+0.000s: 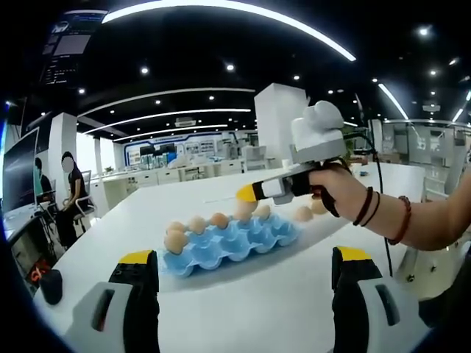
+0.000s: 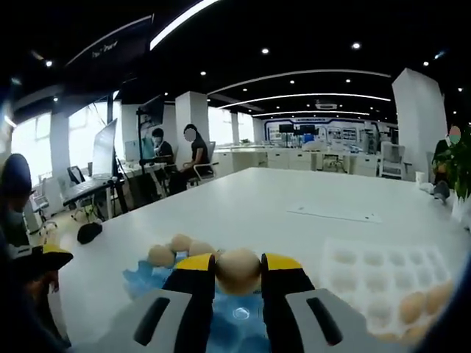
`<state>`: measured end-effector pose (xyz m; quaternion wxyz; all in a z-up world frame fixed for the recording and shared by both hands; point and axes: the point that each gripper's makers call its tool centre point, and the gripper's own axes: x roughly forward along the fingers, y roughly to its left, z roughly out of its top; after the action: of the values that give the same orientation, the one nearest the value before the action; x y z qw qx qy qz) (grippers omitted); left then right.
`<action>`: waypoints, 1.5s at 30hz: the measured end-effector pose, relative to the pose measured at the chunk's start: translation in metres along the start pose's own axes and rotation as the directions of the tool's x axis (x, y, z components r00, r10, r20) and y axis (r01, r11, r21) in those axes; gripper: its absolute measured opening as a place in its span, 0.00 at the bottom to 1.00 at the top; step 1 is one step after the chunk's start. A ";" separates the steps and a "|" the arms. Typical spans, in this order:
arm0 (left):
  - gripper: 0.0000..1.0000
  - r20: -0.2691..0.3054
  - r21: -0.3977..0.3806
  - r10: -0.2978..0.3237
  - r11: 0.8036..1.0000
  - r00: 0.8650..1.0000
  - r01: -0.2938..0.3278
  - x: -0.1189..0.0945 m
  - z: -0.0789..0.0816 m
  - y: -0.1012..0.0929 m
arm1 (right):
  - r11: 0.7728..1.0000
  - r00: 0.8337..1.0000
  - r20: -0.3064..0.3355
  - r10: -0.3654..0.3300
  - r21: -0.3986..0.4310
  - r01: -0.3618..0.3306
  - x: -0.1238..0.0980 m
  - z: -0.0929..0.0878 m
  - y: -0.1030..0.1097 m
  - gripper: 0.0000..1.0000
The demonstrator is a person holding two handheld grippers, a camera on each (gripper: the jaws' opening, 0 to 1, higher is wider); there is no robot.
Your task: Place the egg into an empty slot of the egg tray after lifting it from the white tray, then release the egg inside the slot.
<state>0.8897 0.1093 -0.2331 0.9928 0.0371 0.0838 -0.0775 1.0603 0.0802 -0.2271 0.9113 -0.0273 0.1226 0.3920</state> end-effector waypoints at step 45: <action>1.00 -0.030 -0.020 0.015 1.000 0.999 -0.016 0.008 -0.014 0.019 | 0.975 0.980 -0.092 0.178 -0.117 -0.188 0.064 -0.039 0.074 0.25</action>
<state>0.8987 0.1280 -0.2467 0.9923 0.0286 0.0991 -0.0683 1.0414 0.1707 -0.2769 0.8621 -0.0889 0.1367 0.4799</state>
